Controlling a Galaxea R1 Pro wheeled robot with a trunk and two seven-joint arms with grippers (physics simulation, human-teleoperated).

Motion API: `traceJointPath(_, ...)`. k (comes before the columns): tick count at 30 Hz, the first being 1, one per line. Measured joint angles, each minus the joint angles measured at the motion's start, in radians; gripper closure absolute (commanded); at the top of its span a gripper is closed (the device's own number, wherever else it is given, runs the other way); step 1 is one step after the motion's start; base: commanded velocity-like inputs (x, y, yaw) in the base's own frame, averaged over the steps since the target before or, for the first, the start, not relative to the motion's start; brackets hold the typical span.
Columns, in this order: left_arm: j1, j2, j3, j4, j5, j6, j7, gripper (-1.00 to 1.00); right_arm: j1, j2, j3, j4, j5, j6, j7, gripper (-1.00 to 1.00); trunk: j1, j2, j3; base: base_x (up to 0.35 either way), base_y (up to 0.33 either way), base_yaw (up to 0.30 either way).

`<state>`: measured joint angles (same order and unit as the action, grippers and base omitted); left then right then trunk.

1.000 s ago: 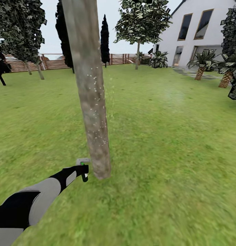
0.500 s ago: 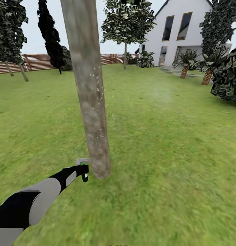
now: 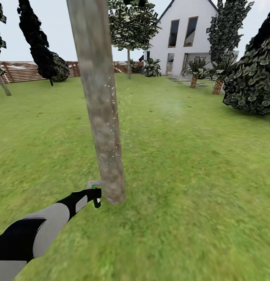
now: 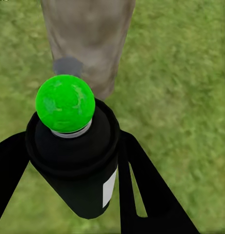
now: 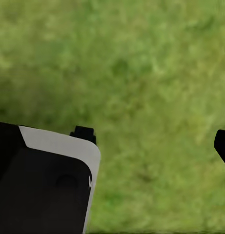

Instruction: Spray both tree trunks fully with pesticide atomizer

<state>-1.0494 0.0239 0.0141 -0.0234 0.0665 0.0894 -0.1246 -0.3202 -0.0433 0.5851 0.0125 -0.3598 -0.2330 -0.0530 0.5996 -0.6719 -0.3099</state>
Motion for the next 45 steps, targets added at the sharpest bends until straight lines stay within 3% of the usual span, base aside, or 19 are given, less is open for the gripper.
traceJointPath(28,0.000,-0.008,0.000,0.001,0.000,0.000,0.000,1.00,0.000,0.000,0.000,0.000,0.000,0.000,0.000,-1.00,0.000,0.000,0.000,-0.130,0.350,-0.271)
traceJointPath(39,0.000,-0.007,0.001,0.000,0.000,0.000,0.000,1.00,0.000,0.000,0.000,0.000,0.000,0.000,0.000,-1.00,0.000,0.000,0.000,-0.110,0.350,-0.042)
traceJointPath(45,0.000,-0.008,0.001,0.001,0.000,0.000,0.000,1.00,0.000,0.000,0.000,0.000,0.000,0.000,0.000,-1.00,-0.001,0.000,0.000,0.145,0.315,-0.201)
